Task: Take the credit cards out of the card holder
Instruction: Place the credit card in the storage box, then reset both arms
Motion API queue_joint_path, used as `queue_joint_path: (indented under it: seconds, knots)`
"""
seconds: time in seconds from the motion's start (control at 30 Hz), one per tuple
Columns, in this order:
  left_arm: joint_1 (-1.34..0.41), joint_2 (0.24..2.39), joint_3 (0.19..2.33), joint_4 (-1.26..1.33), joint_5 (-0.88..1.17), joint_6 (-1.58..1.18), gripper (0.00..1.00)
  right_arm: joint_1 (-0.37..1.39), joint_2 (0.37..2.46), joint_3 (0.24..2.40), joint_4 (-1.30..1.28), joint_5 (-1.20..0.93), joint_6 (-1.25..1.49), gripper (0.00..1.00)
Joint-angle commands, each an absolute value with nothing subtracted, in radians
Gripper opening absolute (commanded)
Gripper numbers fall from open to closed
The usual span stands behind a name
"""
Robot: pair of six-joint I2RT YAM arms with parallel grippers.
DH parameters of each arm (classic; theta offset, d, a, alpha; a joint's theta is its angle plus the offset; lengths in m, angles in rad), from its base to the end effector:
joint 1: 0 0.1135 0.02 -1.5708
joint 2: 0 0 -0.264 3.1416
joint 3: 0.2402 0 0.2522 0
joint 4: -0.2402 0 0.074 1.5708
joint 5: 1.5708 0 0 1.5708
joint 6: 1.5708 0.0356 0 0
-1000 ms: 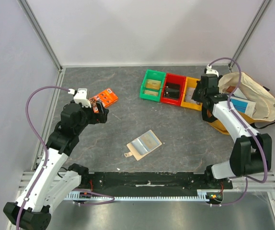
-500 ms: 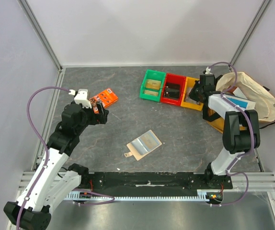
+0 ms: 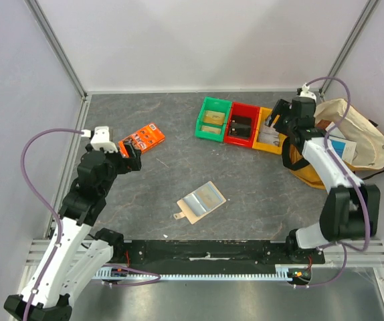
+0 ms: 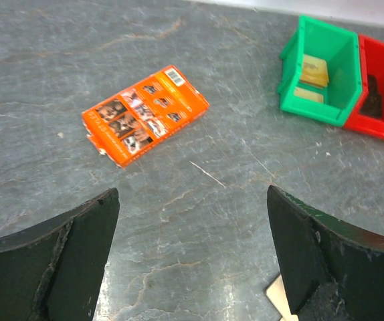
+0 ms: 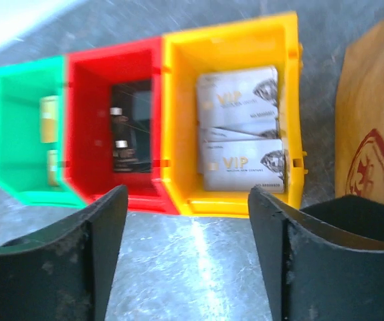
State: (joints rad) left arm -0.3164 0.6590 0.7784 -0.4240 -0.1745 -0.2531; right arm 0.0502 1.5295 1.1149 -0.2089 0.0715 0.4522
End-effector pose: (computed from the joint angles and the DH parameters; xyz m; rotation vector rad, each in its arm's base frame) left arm 0.1458 -0.0412 0.3312 -0.0609 1.8760 -0.2289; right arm 0.3461 0.0148 0.2696 0.4787 2.1472 0.2040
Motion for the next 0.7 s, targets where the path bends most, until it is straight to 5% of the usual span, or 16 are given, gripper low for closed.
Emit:
queue_joint_path:
  seconds: [0.0,0.13,0.4,0.67]
  knots:
    - [-0.307,0.582,0.759,-0.381,-0.316,-0.295,0.96,0.060,1.318,1.083,-0.187,0.003,0.413,0.84]
    - [-0.308,0.451,0.729,-0.353,-0.403,-0.273,0.97,0.057,1.107,1.020,-0.179,-0.100,0.411,0.98]
    - [-0.308,0.177,0.779,-0.431,-0.483,-0.244,0.98,0.057,0.689,0.988,-0.282,-0.072,0.325,0.98]
    - [-0.310,0.026,0.848,-0.528,-0.521,-0.273,0.98,0.100,0.358,0.862,-0.321,0.187,0.259,0.98]
